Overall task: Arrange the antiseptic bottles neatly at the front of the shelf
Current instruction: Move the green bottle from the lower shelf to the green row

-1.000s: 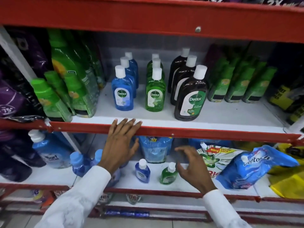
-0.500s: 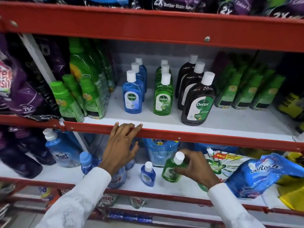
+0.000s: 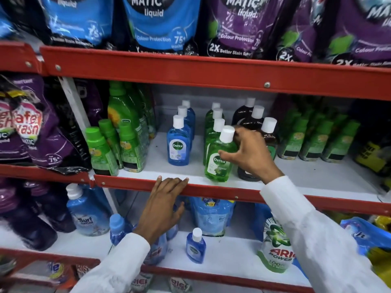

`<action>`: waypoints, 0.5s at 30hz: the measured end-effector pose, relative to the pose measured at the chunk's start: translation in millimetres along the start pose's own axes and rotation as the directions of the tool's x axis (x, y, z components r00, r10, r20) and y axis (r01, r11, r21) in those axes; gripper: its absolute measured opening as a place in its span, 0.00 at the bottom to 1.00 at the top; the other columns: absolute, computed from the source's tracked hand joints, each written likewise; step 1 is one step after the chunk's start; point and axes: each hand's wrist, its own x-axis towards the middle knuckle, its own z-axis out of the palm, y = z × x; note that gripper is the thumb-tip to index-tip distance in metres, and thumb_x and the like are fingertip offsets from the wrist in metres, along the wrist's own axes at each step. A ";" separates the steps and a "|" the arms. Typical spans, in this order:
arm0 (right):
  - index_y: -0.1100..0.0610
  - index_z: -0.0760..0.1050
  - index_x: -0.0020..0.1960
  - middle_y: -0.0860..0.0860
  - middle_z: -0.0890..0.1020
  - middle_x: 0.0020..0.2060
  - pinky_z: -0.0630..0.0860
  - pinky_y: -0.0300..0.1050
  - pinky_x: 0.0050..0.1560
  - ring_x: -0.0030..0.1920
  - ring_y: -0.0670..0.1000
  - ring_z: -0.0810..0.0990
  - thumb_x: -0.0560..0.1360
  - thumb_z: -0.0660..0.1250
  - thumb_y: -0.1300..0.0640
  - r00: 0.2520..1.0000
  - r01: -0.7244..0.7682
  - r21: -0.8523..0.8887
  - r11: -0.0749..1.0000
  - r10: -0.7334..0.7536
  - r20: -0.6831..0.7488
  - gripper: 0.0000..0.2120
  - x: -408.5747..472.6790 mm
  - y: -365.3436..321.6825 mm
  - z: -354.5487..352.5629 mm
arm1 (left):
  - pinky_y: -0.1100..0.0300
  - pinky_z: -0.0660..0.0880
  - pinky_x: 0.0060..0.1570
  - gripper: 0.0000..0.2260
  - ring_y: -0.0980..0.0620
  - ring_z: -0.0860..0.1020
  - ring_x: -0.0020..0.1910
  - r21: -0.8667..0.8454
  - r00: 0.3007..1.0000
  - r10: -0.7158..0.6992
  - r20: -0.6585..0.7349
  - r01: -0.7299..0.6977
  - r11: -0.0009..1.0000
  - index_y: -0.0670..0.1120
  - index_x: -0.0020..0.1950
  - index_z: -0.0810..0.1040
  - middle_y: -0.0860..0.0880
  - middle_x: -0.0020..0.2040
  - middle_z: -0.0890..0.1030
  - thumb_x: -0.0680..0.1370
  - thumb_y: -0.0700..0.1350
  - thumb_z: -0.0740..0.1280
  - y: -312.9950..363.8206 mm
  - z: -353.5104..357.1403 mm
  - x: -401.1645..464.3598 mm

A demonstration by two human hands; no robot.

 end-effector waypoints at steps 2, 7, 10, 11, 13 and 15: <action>0.53 0.78 0.52 0.51 0.86 0.46 0.78 0.45 0.44 0.44 0.52 0.84 0.63 0.79 0.52 1.000 0.005 -0.047 0.999 -0.004 0.020 0.20 6.9 9.1 11.2 | 0.49 0.51 0.78 0.30 0.49 0.71 0.69 -0.016 1.000 -0.004 0.004 0.004 1.000 0.53 0.75 0.66 0.49 0.68 0.76 0.73 0.50 0.66 -0.2 -0.8 0.8; 0.54 0.77 0.56 0.53 0.86 0.47 0.81 0.51 0.49 0.43 0.52 0.84 0.65 0.79 0.53 0.994 -0.086 -0.033 0.996 0.088 0.061 0.22 14.3 22.2 20.6 | 0.51 0.48 0.78 0.30 0.51 0.70 0.70 -0.017 1.000 -0.002 0.002 0.002 1.000 0.54 0.75 0.65 0.51 0.69 0.75 0.73 0.50 0.67 -2.3 0.8 1.6; 0.55 0.76 0.59 0.53 0.86 0.51 0.81 0.53 0.54 0.48 0.53 0.84 0.66 0.79 0.55 0.994 -0.100 0.028 0.995 0.098 0.057 0.24 12.7 22.9 21.9 | 0.52 0.48 0.78 0.30 0.51 0.70 0.70 -0.003 1.000 0.007 -0.001 -0.007 1.000 0.55 0.75 0.65 0.51 0.70 0.75 0.74 0.50 0.67 -2.6 0.9 1.8; 0.55 0.76 0.60 0.53 0.86 0.53 0.81 0.52 0.55 0.49 0.53 0.84 0.66 0.79 0.55 0.994 -0.100 0.045 0.994 0.098 0.052 0.24 10.9 22.0 21.8 | 0.52 0.47 0.78 0.30 0.51 0.70 0.70 0.000 1.000 0.008 -0.001 -0.008 1.000 0.55 0.75 0.64 0.51 0.70 0.75 0.74 0.50 0.67 -3.0 1.0 1.8; 0.56 0.75 0.63 0.54 0.85 0.55 0.80 0.50 0.57 0.53 0.53 0.83 0.67 0.79 0.55 0.995 -0.093 0.053 0.994 0.091 0.034 0.27 6.0 19.9 20.8 | 0.52 0.48 0.78 0.30 0.51 0.69 0.70 0.005 1.000 0.008 0.004 -0.008 1.000 0.55 0.76 0.64 0.51 0.70 0.74 0.74 0.50 0.67 -3.6 0.4 1.8; 0.55 0.71 0.68 0.54 0.84 0.59 0.78 0.49 0.61 0.58 0.53 0.82 0.67 0.79 0.53 0.996 -0.089 0.043 0.995 0.089 -0.003 0.33 -2.8 18.5 19.7 | 0.51 0.49 0.79 0.30 0.52 0.69 0.70 0.001 1.000 0.017 0.009 -0.017 1.000 0.55 0.76 0.63 0.51 0.70 0.74 0.74 0.51 0.66 -4.3 -0.2 2.1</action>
